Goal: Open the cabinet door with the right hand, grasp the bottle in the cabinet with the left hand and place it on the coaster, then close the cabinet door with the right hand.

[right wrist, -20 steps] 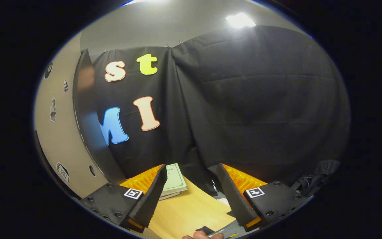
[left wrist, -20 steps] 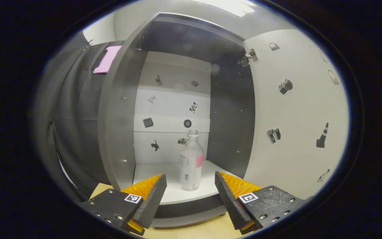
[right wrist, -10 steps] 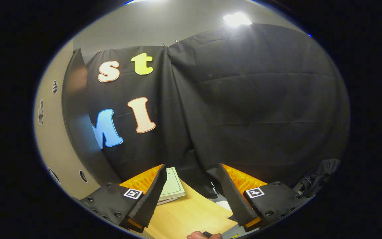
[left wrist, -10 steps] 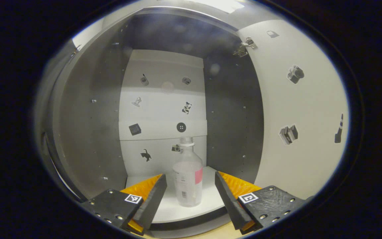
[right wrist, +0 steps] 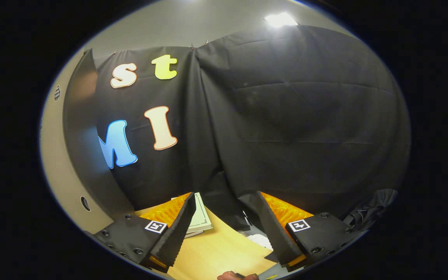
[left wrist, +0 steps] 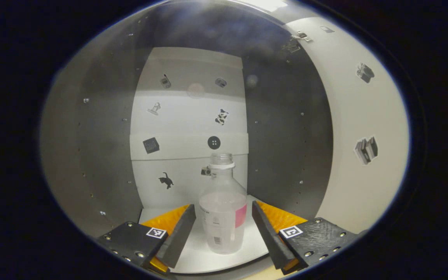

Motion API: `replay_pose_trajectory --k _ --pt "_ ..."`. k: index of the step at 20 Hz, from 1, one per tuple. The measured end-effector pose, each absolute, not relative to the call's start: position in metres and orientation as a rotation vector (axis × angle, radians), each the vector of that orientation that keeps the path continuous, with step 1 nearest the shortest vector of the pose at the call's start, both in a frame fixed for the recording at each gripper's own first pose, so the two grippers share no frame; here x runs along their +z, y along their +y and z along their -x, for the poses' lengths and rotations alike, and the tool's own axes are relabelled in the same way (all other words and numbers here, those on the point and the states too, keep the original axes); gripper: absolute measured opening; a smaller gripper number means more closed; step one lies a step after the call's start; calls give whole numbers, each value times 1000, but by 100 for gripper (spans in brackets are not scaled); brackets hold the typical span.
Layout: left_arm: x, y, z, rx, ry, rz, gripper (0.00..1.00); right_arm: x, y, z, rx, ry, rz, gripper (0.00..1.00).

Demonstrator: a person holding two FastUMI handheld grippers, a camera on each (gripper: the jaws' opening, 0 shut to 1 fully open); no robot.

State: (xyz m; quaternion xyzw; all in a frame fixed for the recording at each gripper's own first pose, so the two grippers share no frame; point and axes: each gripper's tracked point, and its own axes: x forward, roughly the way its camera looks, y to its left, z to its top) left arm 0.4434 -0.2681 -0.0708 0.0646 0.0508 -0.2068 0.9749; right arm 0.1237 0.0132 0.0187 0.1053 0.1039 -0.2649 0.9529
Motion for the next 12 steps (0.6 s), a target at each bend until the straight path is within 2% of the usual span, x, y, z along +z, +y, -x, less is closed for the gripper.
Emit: replay_pose_trajectory --k 6,8,12 --pt "-75 -270 -456 -413 98 -155 88 17 10 -128 -545 216 -203 97" --pt "-76 -272 -458 -419 96 -148 73 17 11 -130 -543 218 -204 97" --pt "-75 -270 -455 -428 99 -139 73 17 11 -131 -535 220 -198 97"
